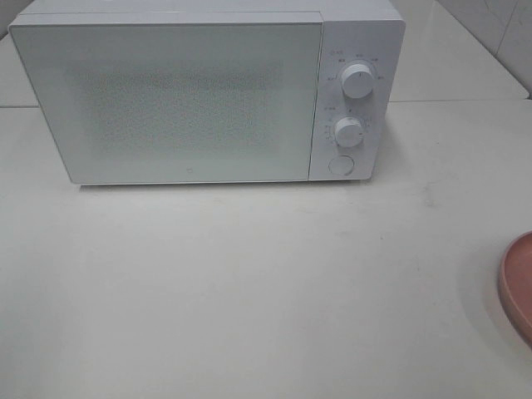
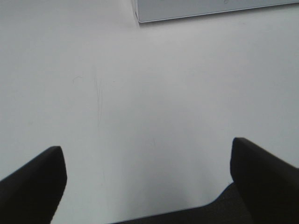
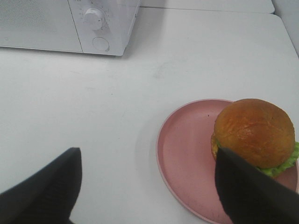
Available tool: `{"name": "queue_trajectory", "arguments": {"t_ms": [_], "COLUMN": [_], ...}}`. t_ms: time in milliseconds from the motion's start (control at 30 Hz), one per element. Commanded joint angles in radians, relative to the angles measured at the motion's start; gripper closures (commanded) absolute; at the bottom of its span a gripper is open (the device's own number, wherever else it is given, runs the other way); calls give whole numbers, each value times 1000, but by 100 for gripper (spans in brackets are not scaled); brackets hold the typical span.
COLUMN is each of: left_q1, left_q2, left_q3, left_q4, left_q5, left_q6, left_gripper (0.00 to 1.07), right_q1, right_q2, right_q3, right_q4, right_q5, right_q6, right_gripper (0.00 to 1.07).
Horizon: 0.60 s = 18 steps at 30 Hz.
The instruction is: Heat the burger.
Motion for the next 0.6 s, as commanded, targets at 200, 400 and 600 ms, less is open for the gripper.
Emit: {"name": "queue_trajectory", "arguments": {"t_ms": [200, 400, 600], "left_q1": [-7, 29, 118], "left_q2": [-8, -91, -258], "left_q3": [2, 2, 2], "left_q4": [-7, -6, -6], "left_q5": [-2, -2, -2], "left_q6": [-3, 1, 1], "left_gripper": [20, 20, 20], "right_q1": [-7, -7, -7], "right_q2": [-26, -26, -26], "right_q3": [2, 2, 2], "right_q4": [4, 4, 4], "right_q5": [-1, -1, -1], "right_q6": [-6, -6, -6], "right_gripper": [32, 32, 32]}}
